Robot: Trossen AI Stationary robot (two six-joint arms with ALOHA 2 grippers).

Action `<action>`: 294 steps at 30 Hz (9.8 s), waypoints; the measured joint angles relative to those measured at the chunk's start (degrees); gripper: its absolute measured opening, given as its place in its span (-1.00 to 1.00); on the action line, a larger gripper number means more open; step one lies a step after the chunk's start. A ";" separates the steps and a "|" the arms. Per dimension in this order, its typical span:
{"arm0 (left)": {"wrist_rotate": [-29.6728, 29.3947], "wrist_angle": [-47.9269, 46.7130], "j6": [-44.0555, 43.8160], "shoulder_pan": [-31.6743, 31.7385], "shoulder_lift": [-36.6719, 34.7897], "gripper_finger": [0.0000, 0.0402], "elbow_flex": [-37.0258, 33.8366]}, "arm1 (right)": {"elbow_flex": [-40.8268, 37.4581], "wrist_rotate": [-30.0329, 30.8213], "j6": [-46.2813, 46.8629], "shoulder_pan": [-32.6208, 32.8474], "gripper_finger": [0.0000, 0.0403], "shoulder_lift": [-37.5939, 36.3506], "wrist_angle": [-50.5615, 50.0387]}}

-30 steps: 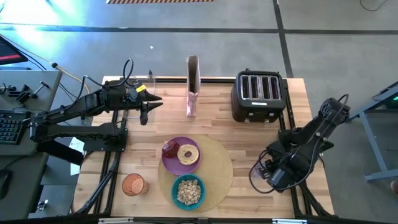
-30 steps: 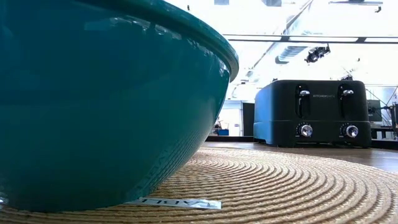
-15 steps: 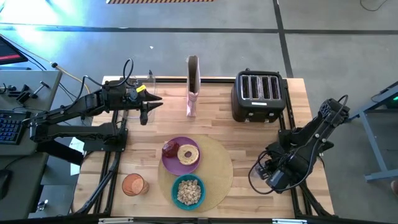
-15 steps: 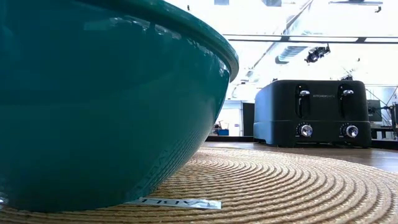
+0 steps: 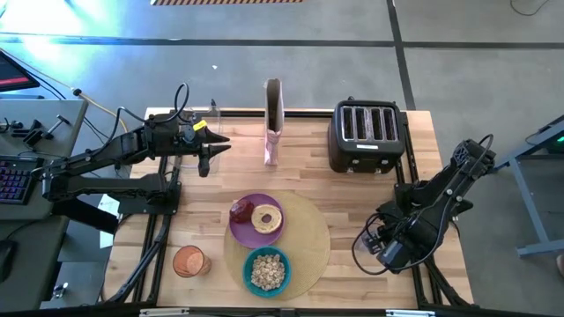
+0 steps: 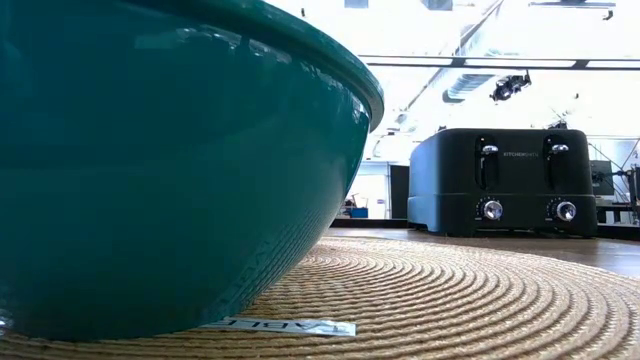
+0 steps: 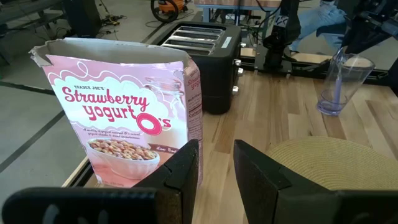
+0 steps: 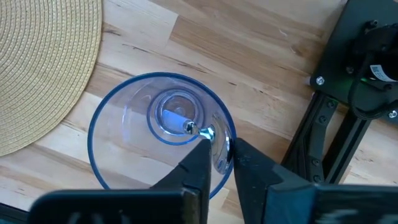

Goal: Arrange a breakfast setting
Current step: Put the purple spoon on the brown placemat to the left of the blue bowl, then return to Home Position

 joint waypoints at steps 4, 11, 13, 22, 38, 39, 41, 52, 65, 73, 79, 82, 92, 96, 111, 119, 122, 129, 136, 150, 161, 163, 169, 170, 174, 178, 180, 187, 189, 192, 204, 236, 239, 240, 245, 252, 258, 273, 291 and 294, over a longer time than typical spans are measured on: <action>0.00 -0.01 0.00 -0.02 0.00 -0.55 0.00 | 0.00 -0.02 -0.01 0.00 -0.83 0.00 0.00; 0.00 0.00 0.00 0.00 0.00 -0.55 0.00 | 0.00 -0.28 0.00 0.00 -0.91 0.00 0.00; 0.01 0.00 0.00 -0.01 0.00 -0.55 0.00 | 0.00 -0.48 0.00 0.00 -0.93 0.00 0.00; 0.00 -0.01 0.00 -0.01 0.00 -0.55 0.00 | 0.00 -0.48 0.00 0.00 -0.99 0.00 0.00; 0.00 0.01 0.00 0.00 0.00 -0.55 0.00 | 4.53 -1.46 -0.20 -0.06 -1.00 -0.04 -3.95; 0.00 0.01 0.00 0.00 0.00 -0.55 0.00 | 5.02 -1.50 -0.51 -0.05 -1.00 -0.04 -3.93; 0.01 0.00 0.00 -0.01 0.00 -0.55 0.00 | 5.96 -1.66 -0.96 -0.04 -1.00 -0.12 -3.93; 0.00 0.01 0.00 0.00 0.00 -0.55 0.00 | 7.63 -2.27 -1.53 -0.07 -1.00 -0.15 -3.88; 0.02 -0.01 0.00 -0.02 0.00 -0.55 0.00 | 7.63 -1.53 -1.52 -0.07 -1.00 -0.15 -3.89; 0.00 -0.01 0.00 0.00 0.00 -0.55 0.00 | 7.63 -1.37 -1.38 -0.07 -1.00 -0.91 -3.91; 0.01 -0.01 0.00 0.00 0.00 -0.55 0.00 | 7.63 -1.36 -1.49 -0.07 -1.00 -2.06 -3.91; 0.00 0.00 0.00 0.00 0.00 -0.55 0.00 | 7.63 -1.33 -1.51 -0.06 -1.00 -3.23 -3.91; 0.00 0.01 0.00 0.00 0.00 -0.55 0.00 | 7.63 -0.98 -2.50 -0.07 -1.00 -7.68 -3.91; 0.00 0.01 0.00 -0.01 0.00 -0.55 0.00 | 7.63 -0.98 -3.55 -0.06 -1.00 -9.86 -3.91; 0.02 -0.01 0.00 0.00 0.00 -0.55 0.02 | 7.63 1.22 -4.98 -0.07 -1.00 -18.48 -3.91; 0.00 0.01 0.00 -0.01 0.00 -0.55 0.00 | 7.63 1.44 -5.00 -0.06 -1.00 -22.40 -3.89; 0.00 0.00 0.00 -0.02 0.00 -0.55 0.00 | 7.63 2.36 -5.28 -0.06 -1.00 -23.65 -3.90; 0.00 0.00 0.00 0.00 0.00 -0.55 0.00 | 7.63 6.53 -8.95 -0.89 -1.00 -23.38 -3.91; 0.00 -0.01 0.00 -0.01 0.00 -0.55 0.00 | 7.63 8.22 -16.70 -5.17 -1.00 -20.43 -1.86; 0.02 0.01 0.00 -0.02 0.00 -0.55 0.00 | 7.63 0.53 -42.83 -19.19 -1.00 -11.57 13.89; 0.00 0.01 0.00 -0.01 0.00 -0.55 0.01 | 7.63 -13.29 -61.88 -30.08 -1.00 -4.56 23.50; 0.02 -0.01 0.00 0.00 0.00 -0.55 0.00 | 7.63 -16.59 -65.46 -31.64 -1.00 -3.19 24.89; 0.00 -0.01 0.00 0.00 0.00 -0.55 0.02 | 7.63 -23.32 -74.48 -35.28 -1.00 1.50 27.87; 0.01 0.00 0.00 -0.01 0.00 -0.55 0.01 | 7.63 -24.20 -75.58 -35.72 -1.00 2.32 28.46; 0.00 -0.01 0.00 0.00 0.00 -0.55 0.00 | 7.63 -27.22 -78.74 -36.85 -1.00 4.97 31.15; 0.00 0.00 0.00 -0.01 0.00 -0.55 0.01 | 7.63 -28.97 -81.14 -37.05 -1.00 7.52 34.01; 0.00 0.01 0.00 -0.02 0.00 -0.55 0.02 | 7.63 -29.81 -81.72 -37.05 -1.00 8.66 35.28; 0.00 0.00 0.00 0.00 0.00 -0.55 0.01 | 7.63 -33.57 -83.86 -36.92 -1.00 13.01 38.74; 0.00 0.01 0.00 0.00 0.00 -0.55 0.02 | 7.63 -34.77 -84.65 -36.75 -1.00 14.38 39.14; 0.00 0.00 0.00 0.00 0.00 -0.55 0.02 | 7.63 -35.85 -85.66 -36.29 -1.00 16.37 40.48; 0.00 0.00 0.00 0.00 0.00 -0.55 0.02 | 7.63 -36.52 -89.38 -35.63 -1.00 23.30 44.88; 0.00 0.01 0.00 -0.01 0.00 -0.55 0.02 | 7.52 -38.15 -93.25 -39.22 -1.00 31.15 46.31; 0.00 0.00 0.00 -0.02 0.00 -0.55 0.02 | 7.52 -36.83 -93.00 -39.56 -1.00 31.15 46.25; 0.00 0.01 0.00 0.00 0.00 -0.55 0.02 | 7.52 -36.52 -93.00 -39.58 -1.00 31.15 46.21; 0.00 0.01 0.00 -0.01 0.00 -0.55 0.02 | 7.52 -36.28 -93.06 -39.65 -1.00 31.15 46.02; 0.00 0.01 0.00 -0.02 0.00 -0.55 0.02 | 7.52 -36.28 -92.45 -39.65 -0.97 31.15 45.20; 0.00 0.01 0.00 0.00 0.00 -0.55 0.02 | 7.52 -35.89 -92.44 -39.65 -0.79 31.15 44.76; 0.00 0.01 0.00 0.00 0.00 -0.55 0.02 | 7.50 -35.82 -92.04 -40.74 -0.70 26.88 44.51; 0.00 0.01 0.00 0.00 0.00 -0.55 0.02 | 1.09 -10.27 -112.37 -40.63 -0.71 -1.45 46.58; 0.00 0.01 0.00 0.00 0.00 -0.55 0.02 | -8.85 -7.86 -108.79 -40.53 -0.71 -9.66 53.18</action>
